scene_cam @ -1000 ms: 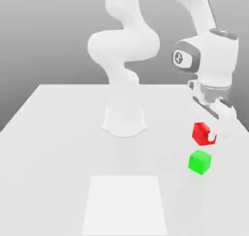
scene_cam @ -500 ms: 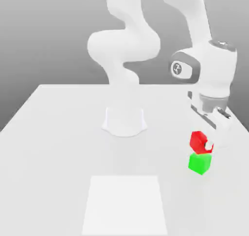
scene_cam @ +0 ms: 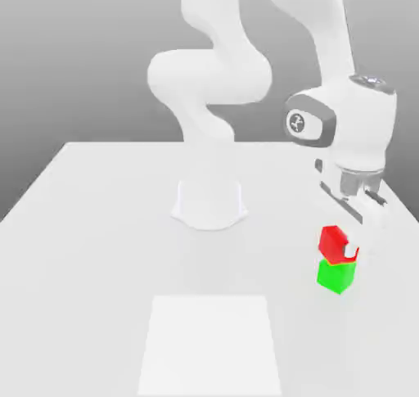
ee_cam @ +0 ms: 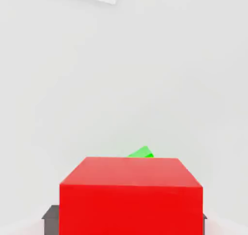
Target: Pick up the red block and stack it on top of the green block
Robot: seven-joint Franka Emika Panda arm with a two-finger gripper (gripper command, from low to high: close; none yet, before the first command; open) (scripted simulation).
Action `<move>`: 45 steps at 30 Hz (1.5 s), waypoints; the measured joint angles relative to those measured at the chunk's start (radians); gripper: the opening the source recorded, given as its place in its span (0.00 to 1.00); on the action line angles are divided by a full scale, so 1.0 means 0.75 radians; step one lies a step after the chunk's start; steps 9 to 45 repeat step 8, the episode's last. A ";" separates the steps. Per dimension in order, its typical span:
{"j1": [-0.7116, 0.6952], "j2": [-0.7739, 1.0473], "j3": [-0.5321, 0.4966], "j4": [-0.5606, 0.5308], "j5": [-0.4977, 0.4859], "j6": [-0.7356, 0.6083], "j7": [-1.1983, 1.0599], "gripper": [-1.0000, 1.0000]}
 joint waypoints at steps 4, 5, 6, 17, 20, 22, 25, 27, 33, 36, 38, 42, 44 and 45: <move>-0.002 0.000 0.002 0.000 0.001 0.004 -0.001 1.00; -0.002 0.000 0.002 0.000 0.001 0.004 -0.001 1.00; -0.002 0.000 0.002 0.000 0.001 0.004 -0.001 1.00; -0.002 0.000 0.002 0.000 0.001 0.004 -0.001 1.00; -0.002 0.000 0.002 0.000 0.001 0.004 -0.001 1.00; -0.002 0.000 0.002 0.000 0.001 0.004 -0.001 1.00; -0.002 0.000 0.002 0.000 0.001 0.004 -0.001 1.00; -0.002 0.000 0.002 0.000 0.001 0.004 -0.001 1.00; -0.002 0.000 0.002 0.000 0.001 0.004 -0.001 1.00; -0.002 0.000 0.002 0.000 0.001 0.004 -0.001 1.00; -0.002 0.000 0.002 0.000 0.001 0.004 -0.001 1.00; -0.002 0.000 0.002 0.000 0.001 0.004 -0.001 1.00; -0.002 0.000 0.002 0.000 0.001 0.004 -0.001 1.00; -0.002 0.000 0.002 0.000 0.001 0.004 -0.001 1.00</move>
